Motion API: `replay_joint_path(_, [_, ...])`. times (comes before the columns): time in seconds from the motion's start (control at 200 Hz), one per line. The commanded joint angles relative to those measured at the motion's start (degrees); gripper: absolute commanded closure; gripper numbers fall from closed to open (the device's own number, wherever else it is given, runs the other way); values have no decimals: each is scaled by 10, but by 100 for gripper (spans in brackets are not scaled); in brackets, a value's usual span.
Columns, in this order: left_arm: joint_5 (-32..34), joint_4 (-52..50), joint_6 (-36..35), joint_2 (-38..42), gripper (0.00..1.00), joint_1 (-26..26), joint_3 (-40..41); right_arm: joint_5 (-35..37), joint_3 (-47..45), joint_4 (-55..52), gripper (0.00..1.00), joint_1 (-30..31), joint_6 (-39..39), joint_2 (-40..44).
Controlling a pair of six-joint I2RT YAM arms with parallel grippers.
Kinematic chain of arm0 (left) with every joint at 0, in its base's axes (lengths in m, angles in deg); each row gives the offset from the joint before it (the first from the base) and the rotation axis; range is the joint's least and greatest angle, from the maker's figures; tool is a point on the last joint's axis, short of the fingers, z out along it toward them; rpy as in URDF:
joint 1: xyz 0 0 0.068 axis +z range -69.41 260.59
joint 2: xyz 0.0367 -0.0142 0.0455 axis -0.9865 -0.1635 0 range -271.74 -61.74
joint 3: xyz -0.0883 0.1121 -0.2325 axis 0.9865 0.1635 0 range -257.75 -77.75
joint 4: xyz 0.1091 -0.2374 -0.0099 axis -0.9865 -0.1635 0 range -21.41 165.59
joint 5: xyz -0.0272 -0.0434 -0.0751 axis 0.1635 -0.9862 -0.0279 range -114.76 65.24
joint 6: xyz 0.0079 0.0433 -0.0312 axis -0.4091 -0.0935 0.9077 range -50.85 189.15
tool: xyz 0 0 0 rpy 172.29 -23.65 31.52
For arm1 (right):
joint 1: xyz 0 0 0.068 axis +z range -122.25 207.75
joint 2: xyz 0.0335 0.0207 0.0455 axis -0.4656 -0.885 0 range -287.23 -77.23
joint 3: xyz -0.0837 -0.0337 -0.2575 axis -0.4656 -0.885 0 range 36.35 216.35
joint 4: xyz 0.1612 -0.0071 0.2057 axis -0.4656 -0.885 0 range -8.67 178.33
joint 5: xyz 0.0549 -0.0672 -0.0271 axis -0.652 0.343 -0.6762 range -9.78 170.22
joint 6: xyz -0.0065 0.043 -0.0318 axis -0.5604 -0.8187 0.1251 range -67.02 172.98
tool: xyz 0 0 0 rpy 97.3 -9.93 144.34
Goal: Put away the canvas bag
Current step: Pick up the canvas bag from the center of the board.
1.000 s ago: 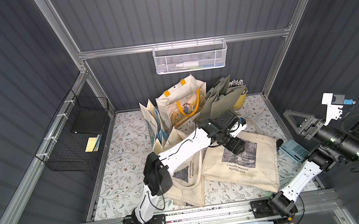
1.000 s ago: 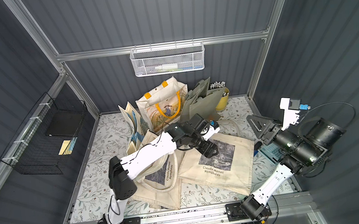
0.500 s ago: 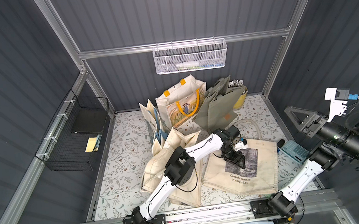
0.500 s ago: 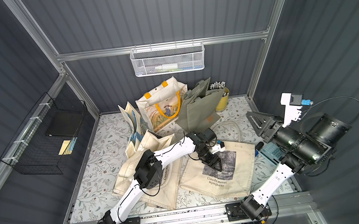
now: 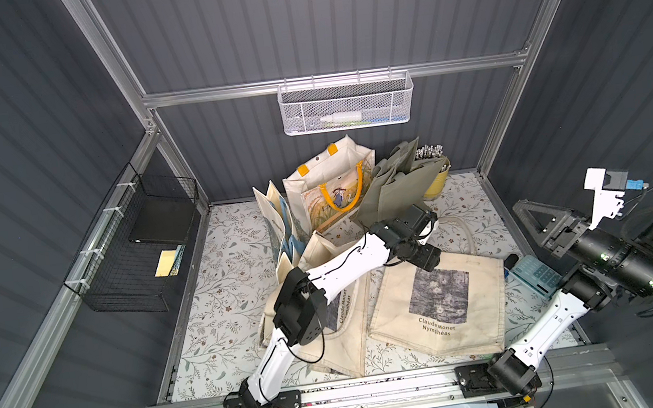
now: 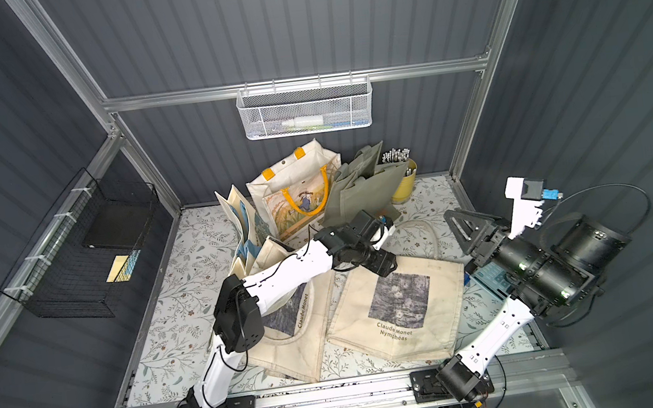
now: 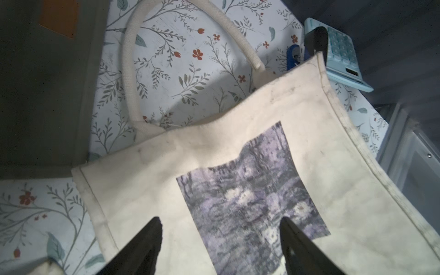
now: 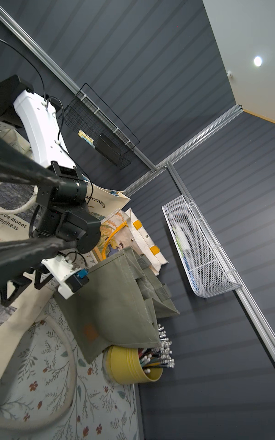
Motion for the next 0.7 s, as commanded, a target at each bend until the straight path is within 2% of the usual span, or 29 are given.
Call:
replay_joint_path(0.0, [-26, -41, -17, -87, 21, 3, -32, 103, 3, -18, 61, 6, -12, 15])
replay_joint_path(0.1, [-59, -35, 15, -135, 20, 20, -67, 103, 13, -44, 58, 32, -31, 32])
replay_joint_path(0.23, [-104, -50, 59, -184, 22, 43, -114, 104, 69, -113, 55, 105, -58, 24])
replay_joint_path(0.29, [-99, -48, 57, -171, 23, 44, -105, 104, 110, -154, 53, 128, -73, 10])
replay_joint_path(0.365, [-97, -43, 62, -129, 23, 44, -50, 104, 152, -179, 50, 132, -64, -11])
replay_joint_path(0.42, [-87, -34, 59, -113, 22, 43, -30, 104, 165, -179, 50, 116, -52, -22])
replay_joint_path(0.525, [-77, -61, 53, -116, 23, 44, -53, 103, 154, -151, 50, 55, -18, -27])
replay_joint_path(0.695, [-62, -64, 41, -114, 23, 43, -70, 103, 67, 33, 46, -129, 128, -33])
